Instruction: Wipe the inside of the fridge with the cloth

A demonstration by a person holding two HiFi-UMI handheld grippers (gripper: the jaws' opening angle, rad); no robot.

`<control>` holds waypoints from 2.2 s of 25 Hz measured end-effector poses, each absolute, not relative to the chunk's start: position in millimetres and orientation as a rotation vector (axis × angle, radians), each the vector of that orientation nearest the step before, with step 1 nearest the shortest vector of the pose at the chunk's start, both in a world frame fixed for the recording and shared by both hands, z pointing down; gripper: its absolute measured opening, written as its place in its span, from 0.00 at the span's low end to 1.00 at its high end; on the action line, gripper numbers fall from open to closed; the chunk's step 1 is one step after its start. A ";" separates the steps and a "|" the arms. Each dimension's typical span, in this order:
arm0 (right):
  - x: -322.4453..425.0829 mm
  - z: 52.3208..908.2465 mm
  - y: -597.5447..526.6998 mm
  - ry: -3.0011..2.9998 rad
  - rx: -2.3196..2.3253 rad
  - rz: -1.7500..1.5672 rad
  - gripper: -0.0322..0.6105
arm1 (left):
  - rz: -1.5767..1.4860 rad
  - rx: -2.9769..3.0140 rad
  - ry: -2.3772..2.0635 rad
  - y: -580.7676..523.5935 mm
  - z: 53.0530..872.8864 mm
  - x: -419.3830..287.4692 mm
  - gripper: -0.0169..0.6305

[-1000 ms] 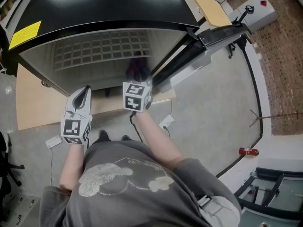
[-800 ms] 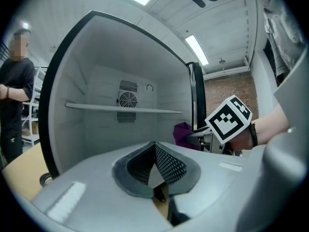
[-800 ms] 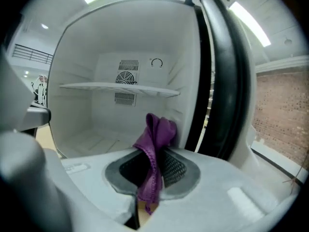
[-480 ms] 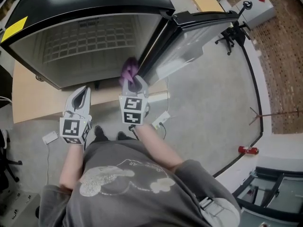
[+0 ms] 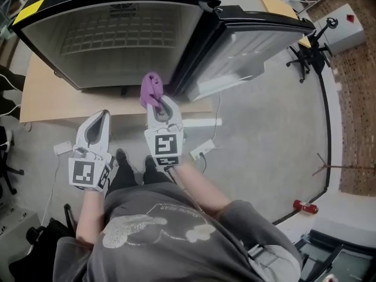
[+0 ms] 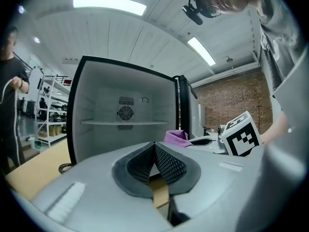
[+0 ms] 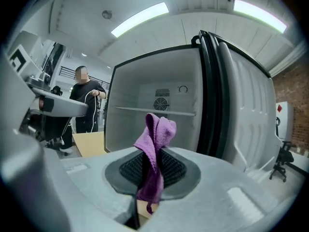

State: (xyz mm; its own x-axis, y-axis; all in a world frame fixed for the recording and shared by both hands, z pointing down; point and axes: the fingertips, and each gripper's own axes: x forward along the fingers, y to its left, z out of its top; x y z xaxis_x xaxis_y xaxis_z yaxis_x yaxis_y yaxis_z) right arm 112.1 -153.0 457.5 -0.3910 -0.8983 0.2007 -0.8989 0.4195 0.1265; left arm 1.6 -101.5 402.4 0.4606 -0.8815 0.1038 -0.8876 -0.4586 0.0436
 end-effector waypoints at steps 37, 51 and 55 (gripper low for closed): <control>60.0 473.3 152.2 -2.315 1.761 0.062 0.11 | -0.027 2.679 -1.448 172.2 402.6 -88.6 0.05; 48.0 452.8 204.3 -2.309 1.694 0.018 0.11 | -0.063 2.675 -1.372 213.3 403.3 -76.4 0.05; 44.4 449.2 211.0 -2.356 1.641 -0.027 0.11 | -0.043 2.675 -1.394 222.7 403.5 -71.4 0.05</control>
